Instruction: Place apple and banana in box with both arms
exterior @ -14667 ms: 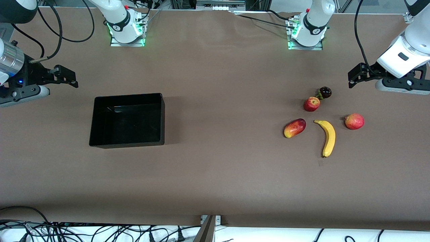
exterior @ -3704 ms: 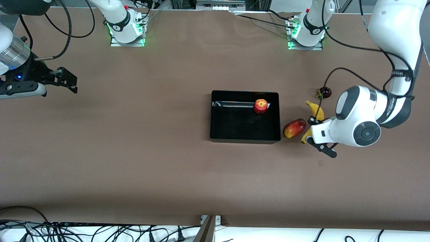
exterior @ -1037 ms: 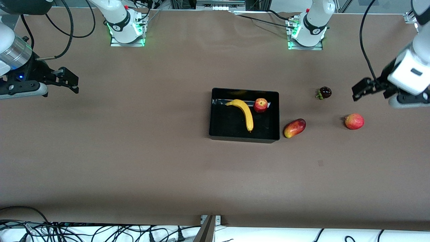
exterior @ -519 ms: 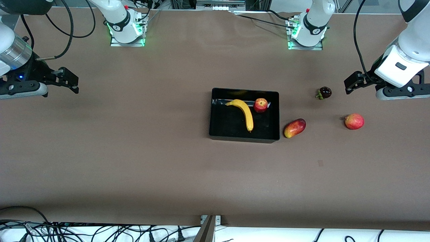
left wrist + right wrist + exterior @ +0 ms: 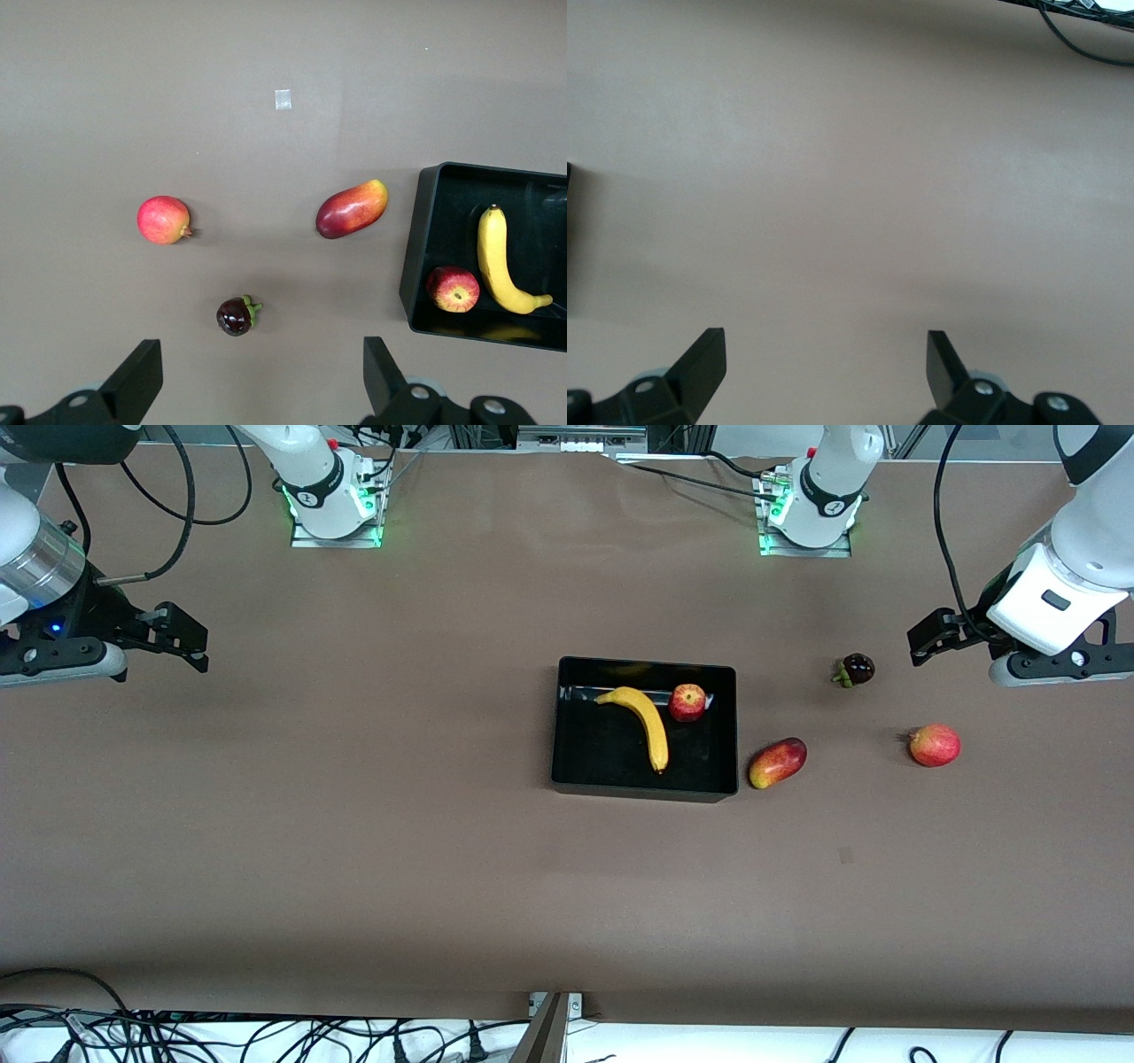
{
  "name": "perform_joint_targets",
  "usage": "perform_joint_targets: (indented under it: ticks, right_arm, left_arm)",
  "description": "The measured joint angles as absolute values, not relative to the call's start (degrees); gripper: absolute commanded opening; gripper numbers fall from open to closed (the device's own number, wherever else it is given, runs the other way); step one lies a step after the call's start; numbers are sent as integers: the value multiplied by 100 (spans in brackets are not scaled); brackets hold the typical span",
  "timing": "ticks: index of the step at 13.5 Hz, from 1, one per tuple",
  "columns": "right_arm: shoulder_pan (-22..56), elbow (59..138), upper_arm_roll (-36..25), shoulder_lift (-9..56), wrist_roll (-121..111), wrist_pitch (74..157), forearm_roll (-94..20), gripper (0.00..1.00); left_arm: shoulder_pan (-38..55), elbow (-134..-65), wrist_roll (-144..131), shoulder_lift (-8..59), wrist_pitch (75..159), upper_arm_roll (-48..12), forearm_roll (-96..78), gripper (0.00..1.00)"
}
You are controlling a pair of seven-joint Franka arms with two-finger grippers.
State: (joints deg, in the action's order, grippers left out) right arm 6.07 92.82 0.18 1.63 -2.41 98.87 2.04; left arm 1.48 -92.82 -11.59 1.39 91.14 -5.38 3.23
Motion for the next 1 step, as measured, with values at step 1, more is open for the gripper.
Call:
perform_joint_targets:
  ticks: [1]
  right_arm:
    - [603,9282,8,164,-241,9887,204,100]
  left_arm:
    - [148,-9282,-1159,139,9113,-537,322,100]
